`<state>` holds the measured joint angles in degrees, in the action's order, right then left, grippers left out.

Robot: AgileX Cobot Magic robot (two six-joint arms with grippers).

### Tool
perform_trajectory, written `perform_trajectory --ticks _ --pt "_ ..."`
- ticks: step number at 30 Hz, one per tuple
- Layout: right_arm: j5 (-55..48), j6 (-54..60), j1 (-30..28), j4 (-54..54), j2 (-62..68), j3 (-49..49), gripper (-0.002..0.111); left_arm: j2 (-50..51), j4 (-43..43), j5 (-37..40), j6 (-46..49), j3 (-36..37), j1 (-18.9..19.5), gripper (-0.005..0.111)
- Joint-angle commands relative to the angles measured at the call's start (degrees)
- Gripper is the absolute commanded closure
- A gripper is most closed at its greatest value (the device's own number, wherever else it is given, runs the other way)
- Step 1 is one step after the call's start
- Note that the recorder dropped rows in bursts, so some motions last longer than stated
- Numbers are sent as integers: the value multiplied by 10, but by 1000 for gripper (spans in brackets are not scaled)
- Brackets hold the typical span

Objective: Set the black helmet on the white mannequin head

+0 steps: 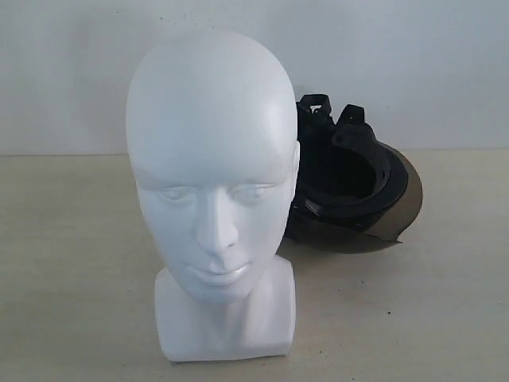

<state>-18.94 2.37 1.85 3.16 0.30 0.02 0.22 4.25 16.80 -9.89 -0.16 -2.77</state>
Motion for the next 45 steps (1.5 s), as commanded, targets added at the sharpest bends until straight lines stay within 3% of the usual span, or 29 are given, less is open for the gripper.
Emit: perform_trajectory --ticks 1,20,36,45 --pt "6 1 -2 -1 -3 0 46 -2 5 -1 2 2 -2 102" --pt "30 1 -2 -1 -3 0 46 -2 5 -1 2 2 -2 102" --pt "484 -2 -2 0 -3 0 46 -2 5 -1 2 2 -2 102" --pt "359 54 -2 0 40 -79 46 -2 5 -1 2 2 -2 102"
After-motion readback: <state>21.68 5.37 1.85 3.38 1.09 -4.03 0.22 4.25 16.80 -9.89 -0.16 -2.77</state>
